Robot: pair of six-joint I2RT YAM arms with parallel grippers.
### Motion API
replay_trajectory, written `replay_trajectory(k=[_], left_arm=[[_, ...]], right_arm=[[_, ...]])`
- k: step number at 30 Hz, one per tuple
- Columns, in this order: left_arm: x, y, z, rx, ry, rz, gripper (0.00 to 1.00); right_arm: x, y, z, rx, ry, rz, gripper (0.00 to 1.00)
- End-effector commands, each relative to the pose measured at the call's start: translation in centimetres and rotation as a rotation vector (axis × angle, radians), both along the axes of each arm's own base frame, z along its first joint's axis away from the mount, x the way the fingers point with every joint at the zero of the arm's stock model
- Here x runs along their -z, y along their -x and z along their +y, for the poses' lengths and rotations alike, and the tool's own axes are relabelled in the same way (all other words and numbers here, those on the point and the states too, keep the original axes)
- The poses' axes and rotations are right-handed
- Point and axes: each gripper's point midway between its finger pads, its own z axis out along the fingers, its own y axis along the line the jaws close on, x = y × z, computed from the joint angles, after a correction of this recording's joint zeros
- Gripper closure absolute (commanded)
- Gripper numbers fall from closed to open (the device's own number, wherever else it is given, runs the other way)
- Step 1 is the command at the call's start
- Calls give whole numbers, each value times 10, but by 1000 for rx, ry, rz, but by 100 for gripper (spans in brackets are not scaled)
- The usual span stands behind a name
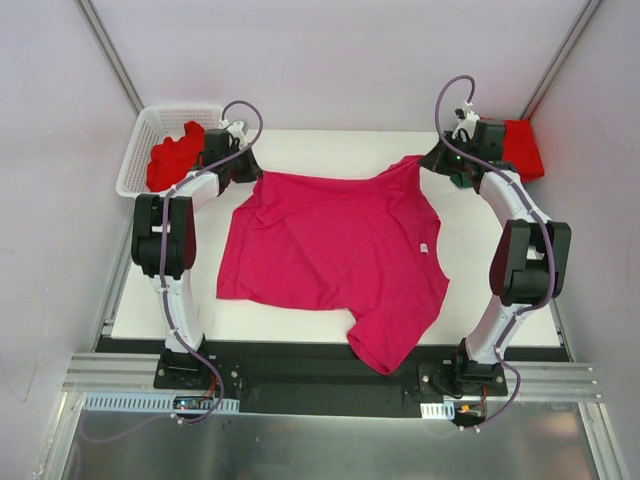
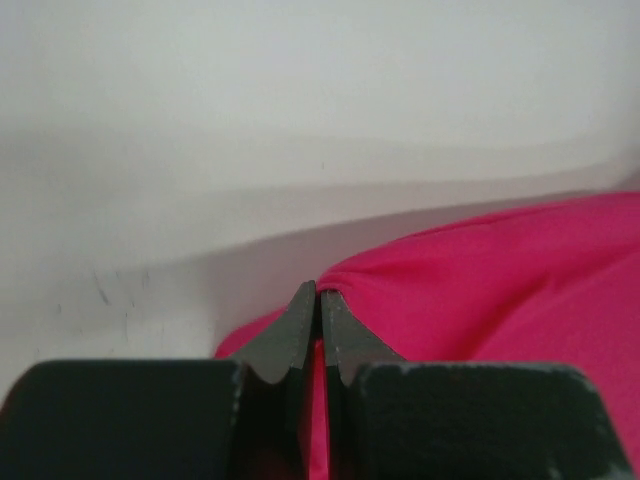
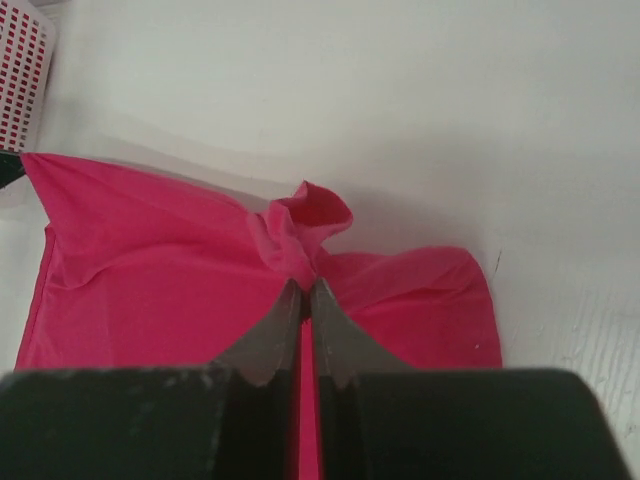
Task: Fold and stack the t-shirts
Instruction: Flatten out the tshirt
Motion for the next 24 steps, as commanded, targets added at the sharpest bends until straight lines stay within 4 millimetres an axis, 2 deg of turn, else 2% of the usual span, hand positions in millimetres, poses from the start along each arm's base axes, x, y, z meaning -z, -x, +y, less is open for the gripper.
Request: replay_trajectory(k=[1,7,9,10,16,17,18,19,20,21,24], left_arm=[[-65,-44,-3,3,38,-194,100],[-66,-62,2,-14,3,-225,100],[-66,-70,3,-7,-8,-238,100],[-68,-73,2,1,-13,-245,100],[-61,-89,3,3,-34,-245,100],[-61,-91,4,-1,-40,-248,96],[-59,-93,5,-3,-47,-249,91],[-61,-94,7,-6,-60,-255,77],[-64,-97,9,-17,-68,-258,22],[-63,-96,13,-39,-79,-241,1],[-80,-91,23,-92,-101,-260,1]], right_arm=[[-61,-30,0,-1,53,-186,99],[-58,-40,-7,36,95,-180,99],[-49,-43,-8,34,106,-156,99],[-52,-45,-9,33,107,-160,99],[-38,-48,-11,38,124,-129,99],[-36,-49,-13,48,131,-126,99],[-35,-49,-14,48,141,-124,98],[-34,-50,-16,57,148,-116,95],[-35,-50,-16,58,152,-117,89],[-35,-49,-16,58,158,-111,75],[-37,-43,-22,86,189,-108,60]])
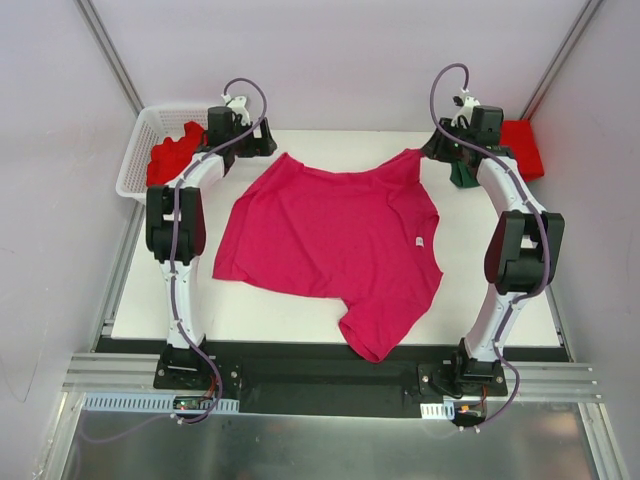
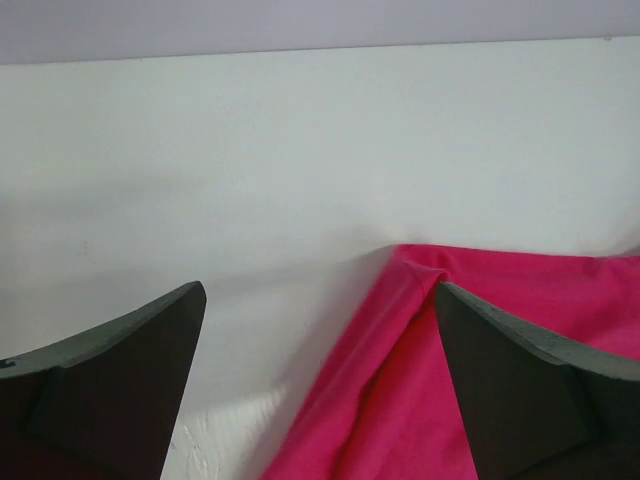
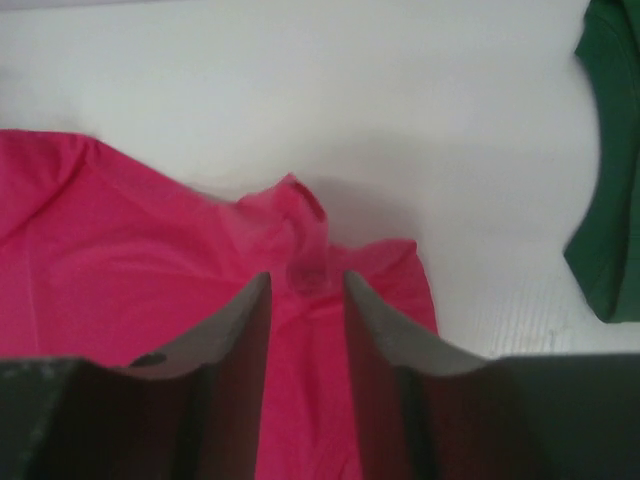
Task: Fold and stack the t-shirts
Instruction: Flatten out the tshirt
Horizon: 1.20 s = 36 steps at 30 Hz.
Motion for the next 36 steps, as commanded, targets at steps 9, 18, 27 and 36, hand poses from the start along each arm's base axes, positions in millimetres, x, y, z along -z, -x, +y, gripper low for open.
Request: replay_trajectory(k=[9,18,27,36], left_arm=[[-126,40,20,-69,-14,-192,1],[-140,131,-17,40,100,-144,1],[-111,197,-25,35,118,-72,1],[-94,253,-71,163,149,-24,1]], right_arm=[[-63,22,-18,100,81,-119,23],[-64,63,-1,98,35,-94,20],[-37,99,9,107,29,-11,18],[-11,123,5,160,52,100,18]])
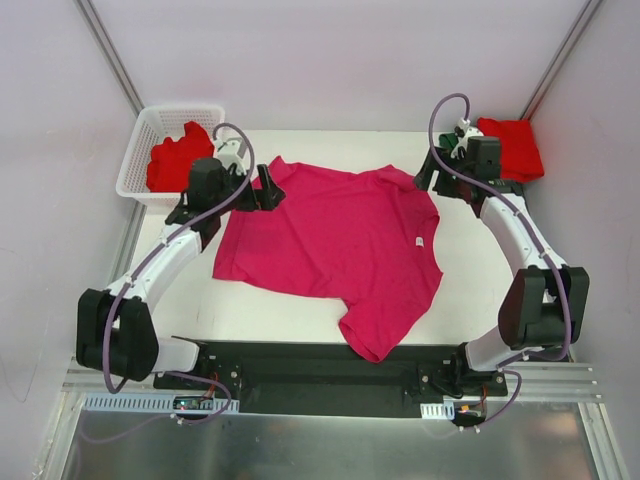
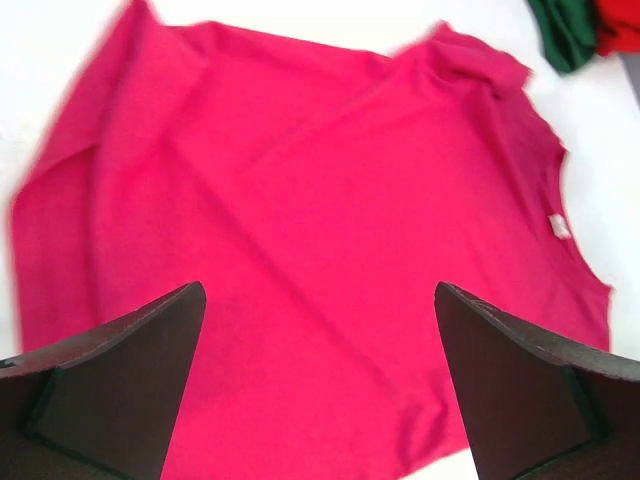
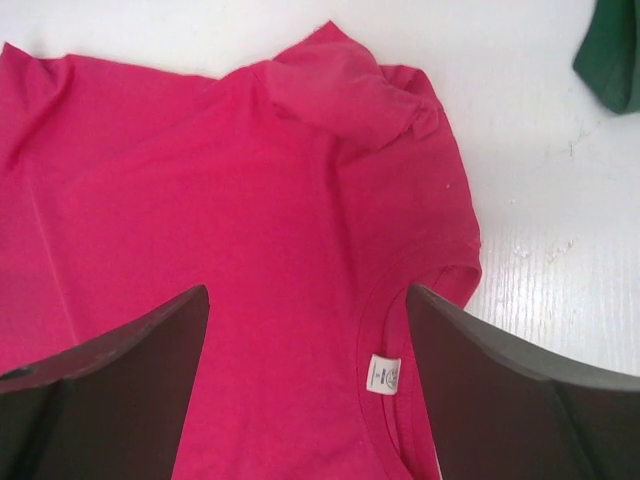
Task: Fold and stack the t-shirts
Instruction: Flatten out the tshirt
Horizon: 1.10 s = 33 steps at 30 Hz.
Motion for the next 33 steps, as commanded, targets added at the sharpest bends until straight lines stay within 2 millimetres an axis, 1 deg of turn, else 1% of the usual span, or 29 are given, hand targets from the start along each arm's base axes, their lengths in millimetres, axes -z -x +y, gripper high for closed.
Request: replay_trajectory(k=[1,2,3,4,5,6,7,8,10,11,12,13,14,15,16,17,18,20,21,22,24,25,26,27,28,30,31,32,33], left_arm=[[-5,32,-43,117,32,-18,1],[-1,49,-69,189,29,-9,1],[8,58,-77,202,22,15,1],[13,68,-89,230,20,29,1],[17,85,-110,286,18,43,1],[25,96,-120,307,10,60,1],[29,102,-125,308,-4,63,1],[31,119,-142,356,-8,69,1],[39,133,-151,379,-24,87,0],[41,149,-162,422,-27,101,1],[47,158,-164,441,-35,119,1],[50,168,-169,467,-41,130,1],[51,177,-173,490,-46,140,1],[56,196,-182,540,-63,158,1],[58,204,-187,563,-71,165,1],[60,210,-191,580,-90,163,1],[62,227,-200,630,-112,162,1],[70,240,-207,672,-182,165,1],[74,255,-212,714,-214,163,1],[80,263,-213,734,-253,168,1],[88,270,-219,764,-322,137,1],[92,286,-224,810,-354,127,1],[96,291,-228,839,-396,114,1],[99,294,-230,841,-435,93,1],[102,305,-233,869,-468,74,1],[113,309,-234,886,-537,45,1],[115,311,-235,891,-554,35,1],[122,318,-236,910,-580,30,1],[125,318,-237,908,-593,24,1]], right_arm=[[-1,12,-5,50,14,22,17],[1,13,-6,54,17,30,18],[3,14,-7,55,19,36,18],[5,14,-8,59,22,40,17],[6,14,-7,77,7,49,17],[8,14,-8,83,10,56,17],[9,14,-10,87,12,61,17],[9,13,-10,91,14,62,17],[12,11,-12,104,16,74,17],[9,7,-12,108,13,70,16],[7,4,-12,113,10,68,16],[11,1,-11,113,7,79,16],[11,-2,-10,113,5,78,16],[7,-7,-11,117,0,72,16],[12,-9,-10,118,-4,85,16],[13,-12,-11,122,-5,86,16],[10,-16,-12,127,-5,78,16],[11,-21,-14,136,-9,82,16],[7,-24,-15,138,-12,73,16],[8,-26,-17,141,-14,78,16],[9,-30,-21,145,-23,86,16],[5,-33,-23,150,-27,75,16],[8,-36,-26,157,-33,83,16],[6,-39,-30,163,-45,83,16],[1,-43,-33,167,-52,74,16],[5,-46,-32,159,-70,89,16],[3,-48,-40,177,-73,88,16],[0,-51,-41,177,-74,80,16],[1,-51,-42,177,-73,82,16]])
